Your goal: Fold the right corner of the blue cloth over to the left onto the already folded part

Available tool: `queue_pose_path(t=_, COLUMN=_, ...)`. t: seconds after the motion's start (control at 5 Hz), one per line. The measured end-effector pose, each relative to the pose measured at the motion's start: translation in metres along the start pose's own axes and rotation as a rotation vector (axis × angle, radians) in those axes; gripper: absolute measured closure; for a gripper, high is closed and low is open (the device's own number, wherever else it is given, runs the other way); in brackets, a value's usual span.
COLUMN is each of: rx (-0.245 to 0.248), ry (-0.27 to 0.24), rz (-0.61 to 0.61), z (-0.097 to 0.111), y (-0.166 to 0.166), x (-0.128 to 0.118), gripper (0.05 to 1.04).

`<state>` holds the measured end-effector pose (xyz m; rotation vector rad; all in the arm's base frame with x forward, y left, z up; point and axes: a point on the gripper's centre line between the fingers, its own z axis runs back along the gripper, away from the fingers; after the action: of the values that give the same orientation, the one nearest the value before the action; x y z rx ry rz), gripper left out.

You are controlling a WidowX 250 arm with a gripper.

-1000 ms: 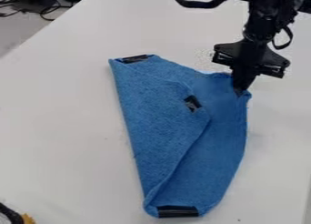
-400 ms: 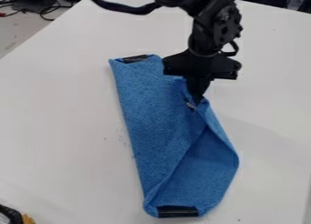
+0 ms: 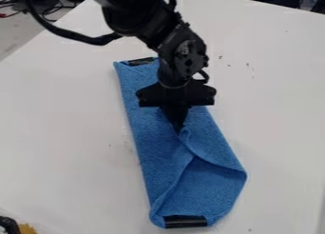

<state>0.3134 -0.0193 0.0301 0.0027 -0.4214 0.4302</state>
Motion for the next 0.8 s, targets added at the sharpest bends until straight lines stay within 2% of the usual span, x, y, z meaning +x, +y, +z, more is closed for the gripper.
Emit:
queue_pose_path(t=0.4, rx=-0.058, ry=0.044, rz=-0.029, z=-0.012, y=0.01, x=-0.005, gripper=1.001)
queue_pose_path(t=0.6, rx=-0.057, ry=0.071, rz=-0.062, z=-0.016, y=0.009, x=-0.005, gripper=0.842)
queue_pose_path(t=0.8, rx=-0.041, ry=0.099, rz=-0.107, z=-0.014, y=0.009, x=-0.003, gripper=0.577)
